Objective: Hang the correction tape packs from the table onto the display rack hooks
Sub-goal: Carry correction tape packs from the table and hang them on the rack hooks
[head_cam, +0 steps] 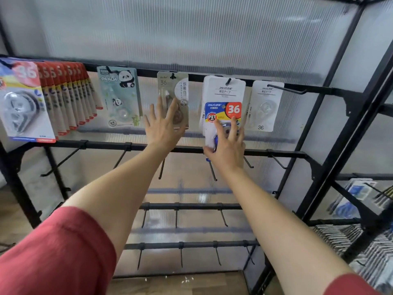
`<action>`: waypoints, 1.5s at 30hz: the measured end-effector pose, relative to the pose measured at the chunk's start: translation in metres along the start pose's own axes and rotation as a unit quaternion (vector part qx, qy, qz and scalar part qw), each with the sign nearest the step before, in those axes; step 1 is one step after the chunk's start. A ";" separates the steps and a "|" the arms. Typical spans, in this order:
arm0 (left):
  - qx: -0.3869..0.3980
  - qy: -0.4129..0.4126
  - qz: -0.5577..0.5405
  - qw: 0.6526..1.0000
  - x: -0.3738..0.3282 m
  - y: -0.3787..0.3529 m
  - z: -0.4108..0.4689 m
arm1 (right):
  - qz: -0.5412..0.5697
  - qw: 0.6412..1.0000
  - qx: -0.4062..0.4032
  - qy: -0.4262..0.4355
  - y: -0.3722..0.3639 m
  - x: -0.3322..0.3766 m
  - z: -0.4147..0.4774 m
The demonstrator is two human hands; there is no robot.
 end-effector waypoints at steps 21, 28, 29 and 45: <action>0.062 0.087 0.092 0.990 0.152 0.040 -0.142 | 0.128 0.991 -0.004 0.042 -0.029 0.091 -0.082; 0.086 0.059 0.082 0.991 0.208 0.058 -0.156 | 0.103 0.995 -0.011 -0.007 -0.033 0.130 -0.110; 0.085 0.059 0.080 0.991 0.217 0.061 -0.157 | 0.098 0.995 -0.004 -0.016 -0.035 0.135 -0.115; 0.104 0.087 0.090 0.987 0.334 0.098 -0.202 | 0.090 0.992 0.090 0.006 -0.089 0.254 -0.169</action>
Point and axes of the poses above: each hand's wrist, its own z-axis towards the middle knuckle, its own y-axis out of the back of the hand, x = y × z, the point moved 7 cm from there along z, towards the middle knuckle, and after that the axes turned 7 degrees about z, right-handed, at the moved point
